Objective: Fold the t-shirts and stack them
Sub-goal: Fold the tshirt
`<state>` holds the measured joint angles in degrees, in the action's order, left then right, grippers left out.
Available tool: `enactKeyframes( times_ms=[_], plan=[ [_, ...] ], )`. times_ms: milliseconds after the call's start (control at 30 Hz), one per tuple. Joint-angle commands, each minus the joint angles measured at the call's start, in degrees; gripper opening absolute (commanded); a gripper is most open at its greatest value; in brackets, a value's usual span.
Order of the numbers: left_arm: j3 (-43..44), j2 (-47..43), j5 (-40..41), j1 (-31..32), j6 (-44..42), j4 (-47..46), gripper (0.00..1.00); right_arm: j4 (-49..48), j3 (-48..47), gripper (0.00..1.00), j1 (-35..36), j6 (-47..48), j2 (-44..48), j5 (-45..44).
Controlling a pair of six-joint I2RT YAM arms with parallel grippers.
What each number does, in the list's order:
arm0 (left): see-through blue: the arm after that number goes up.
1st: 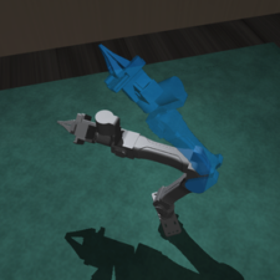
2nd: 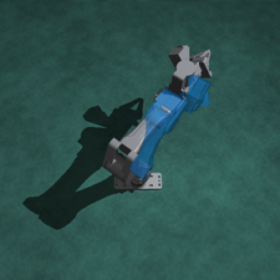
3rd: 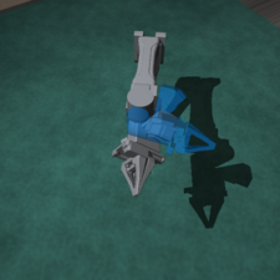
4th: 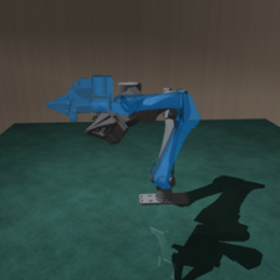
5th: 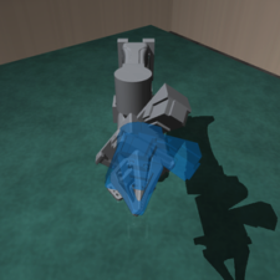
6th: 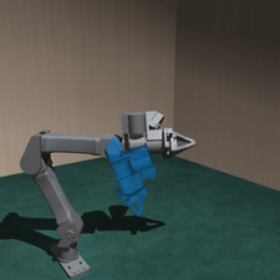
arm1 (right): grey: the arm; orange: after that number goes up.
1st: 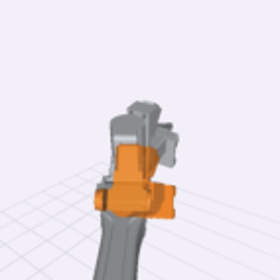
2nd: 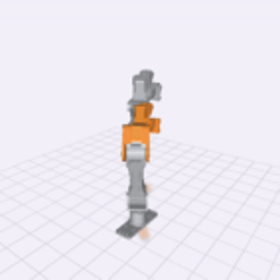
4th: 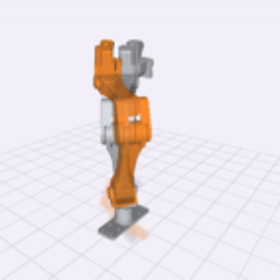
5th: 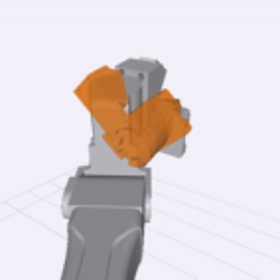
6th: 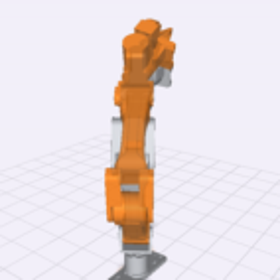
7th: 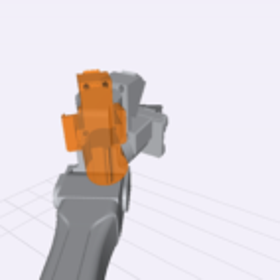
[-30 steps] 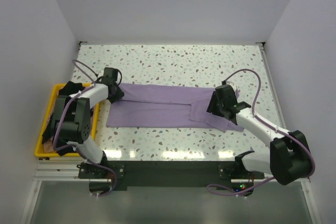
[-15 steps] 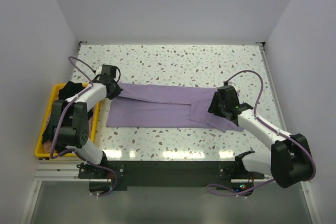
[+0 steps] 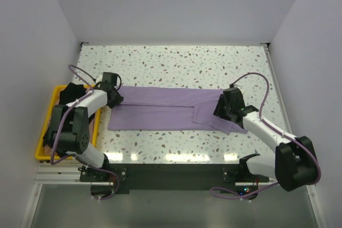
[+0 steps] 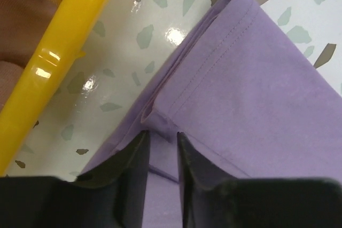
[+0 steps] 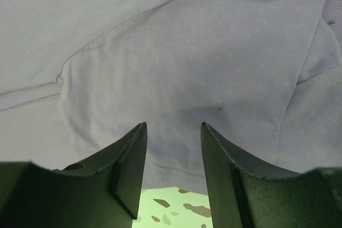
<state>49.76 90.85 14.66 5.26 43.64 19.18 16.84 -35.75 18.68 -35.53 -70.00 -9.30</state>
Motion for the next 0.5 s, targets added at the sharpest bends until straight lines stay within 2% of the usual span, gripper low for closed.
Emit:
enactKeyframes(
  times_ms=[0, 33, 133, 367, 467],
  plan=[
    [-0.1, -0.85, -0.41, -0.69, 0.84, -1.77, 0.36, 0.91, 0.24, 0.49, -0.48, 0.72, 1.79, 0.34],
    [-0.1, -1.37, -0.59, -0.69, 0.49, -1.95, 0.44, 1.09, 0.15, 0.5, -0.57, 0.81, 1.97, 0.25],
    [0.42, -4.09, -2.08, -0.69, -0.92, -2.04, 0.5, 2.14, -0.02, 0.53, -1.01, 0.81, 2.49, 0.07],
    [0.61, -9.19, -5.16, 0.54, -3.47, -0.02, 0.5, 4.42, -0.73, 0.55, -1.8, -0.68, 3.64, -0.02],
    [-2.46, -12.26, -5.69, 1.16, -3.38, 0.16, 0.42, 5.22, -0.82, 0.55, -1.98, -1.21, 4.52, -0.37]
  ],
)
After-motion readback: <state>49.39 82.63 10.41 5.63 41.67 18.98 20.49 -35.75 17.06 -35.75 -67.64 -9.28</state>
